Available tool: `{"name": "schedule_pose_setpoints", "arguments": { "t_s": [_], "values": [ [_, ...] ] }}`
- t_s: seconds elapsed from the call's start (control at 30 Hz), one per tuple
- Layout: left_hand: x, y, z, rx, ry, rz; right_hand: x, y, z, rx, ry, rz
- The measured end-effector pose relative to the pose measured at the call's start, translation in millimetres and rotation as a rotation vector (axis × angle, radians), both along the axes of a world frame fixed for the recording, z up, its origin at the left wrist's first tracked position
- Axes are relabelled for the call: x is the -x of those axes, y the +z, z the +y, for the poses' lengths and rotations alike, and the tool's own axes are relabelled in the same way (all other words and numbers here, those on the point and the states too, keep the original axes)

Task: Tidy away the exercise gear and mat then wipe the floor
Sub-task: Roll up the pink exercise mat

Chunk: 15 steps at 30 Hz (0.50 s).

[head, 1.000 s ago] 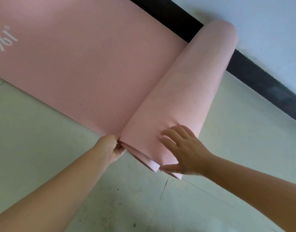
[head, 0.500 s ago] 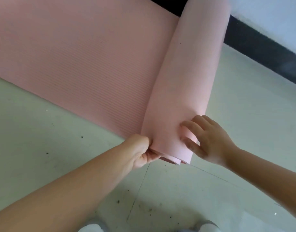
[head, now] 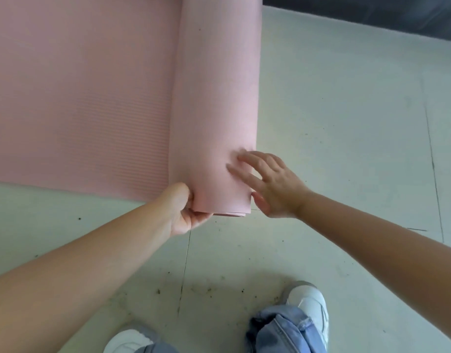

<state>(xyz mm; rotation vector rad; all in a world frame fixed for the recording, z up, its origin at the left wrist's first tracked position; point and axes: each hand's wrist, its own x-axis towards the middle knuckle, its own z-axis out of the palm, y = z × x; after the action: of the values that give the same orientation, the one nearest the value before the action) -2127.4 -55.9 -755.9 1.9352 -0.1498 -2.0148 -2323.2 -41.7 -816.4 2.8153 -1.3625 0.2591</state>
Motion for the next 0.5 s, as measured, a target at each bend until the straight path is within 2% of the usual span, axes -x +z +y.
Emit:
{"name": "schedule_pose_setpoints", "arguments": {
  "t_s": [0.13, 0.23, 0.3, 0.4, 0.5],
  "values": [
    [-45.6, -9.6, 3.5, 0.034, 0.244, -0.192, -40.8, 8.7, -28.6, -0.078, 0.17, 0.012],
    [-78.4, -25.5, 4.4, 0.102, 0.254, -0.389, -81.6, 20.5, -49.4, -0.169, 0.256, 0.003],
    [-96.0, -31.5, 7.7, 0.161, 0.266, -0.457, -115.7, 27.2, -59.8, -0.227, 0.287, -0.016],
    [-114.4, -30.2, 16.7, 0.273, 0.337, -0.424, -160.1, 33.9, -75.4, -0.31, 0.299, -0.109],
    [-131.7, -30.4, 16.0, 0.302, 0.525, -0.278, -182.3, 39.2, -84.2, -0.147, 0.311, -0.223]
  ]
}}
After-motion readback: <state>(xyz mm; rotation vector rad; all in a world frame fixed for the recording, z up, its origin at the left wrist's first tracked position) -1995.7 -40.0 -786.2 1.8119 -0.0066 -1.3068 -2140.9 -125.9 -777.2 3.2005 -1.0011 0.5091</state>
